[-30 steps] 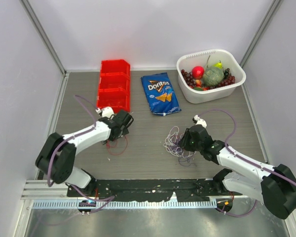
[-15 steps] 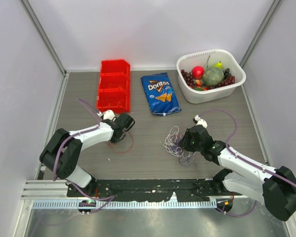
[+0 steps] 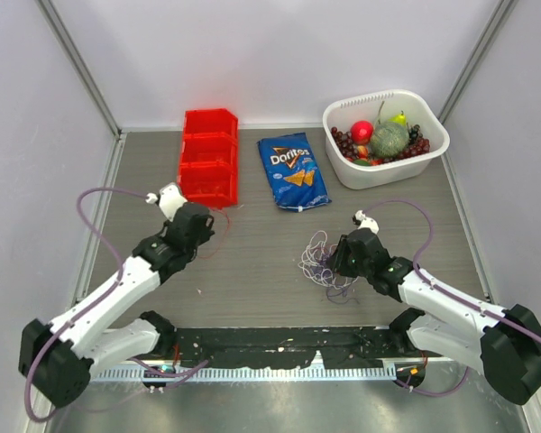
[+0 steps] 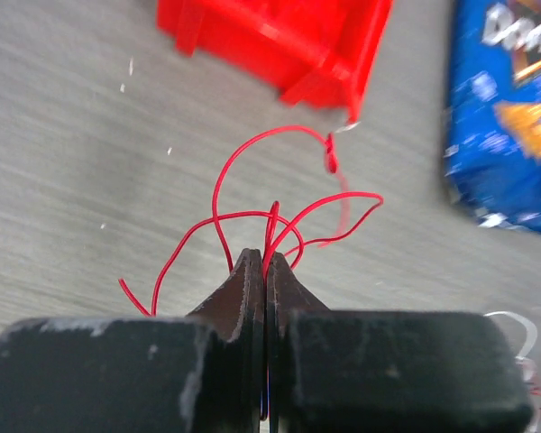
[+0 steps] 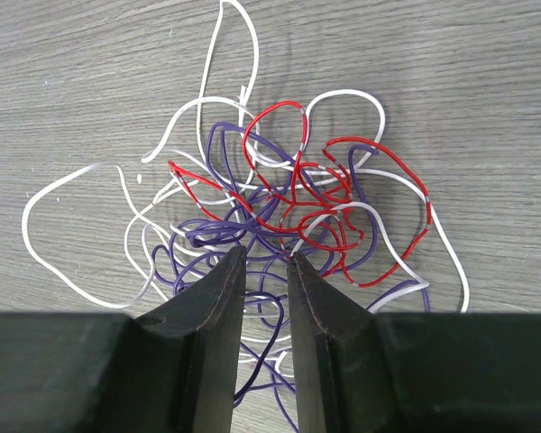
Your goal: Untangle the cables
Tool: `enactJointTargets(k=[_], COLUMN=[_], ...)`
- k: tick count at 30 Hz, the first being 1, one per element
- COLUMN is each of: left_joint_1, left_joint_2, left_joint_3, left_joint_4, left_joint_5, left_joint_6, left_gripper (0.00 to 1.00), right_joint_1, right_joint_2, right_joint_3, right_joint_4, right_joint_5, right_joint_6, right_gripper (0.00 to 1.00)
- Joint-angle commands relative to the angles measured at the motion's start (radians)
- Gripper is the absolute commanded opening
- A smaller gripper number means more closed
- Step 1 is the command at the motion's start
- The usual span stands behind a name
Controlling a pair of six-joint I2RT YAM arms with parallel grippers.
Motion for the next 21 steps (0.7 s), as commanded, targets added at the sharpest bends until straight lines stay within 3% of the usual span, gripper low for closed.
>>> enactJointTargets(k=[1,6,11,17,21], left_joint_1=[0.038,0.072,0.142,0.262,0.348], left_joint_2=[-0.117,-0.103,0.018,0.196,0.358], left_joint_3=[0.048,0.169,0.257,0.228,0.226], left_joint_4=[0.077,0.114,0.210,0.555,0.718], left_joint_5=[-0.015,0.014,0.065,0.261,0.417], left_joint_6=[0.085,0.176,0.280,0.467,0.499], left_gripper=[0.00,0.00,0.00,0.00,0.00], right_joint_1=[-0.007,-0.004,-0.004,-0.006,-0.007], right_joint_2=[-0.025,-0.007,0.012,0.004,-0.019], right_joint_3=[0.021,0.034,0.055,0.083,0.107], right_joint_4=[0.010,0.010,0.008,-0.041,-0.087], right_joint_5=[0.011,0.003,-0.026,-0.035,-0.023], right_joint_6=[-0.018,-0.038,-0.050,-0.075,-0.095], right_gripper=[0.31,0.31,0.31,0.31,0.31])
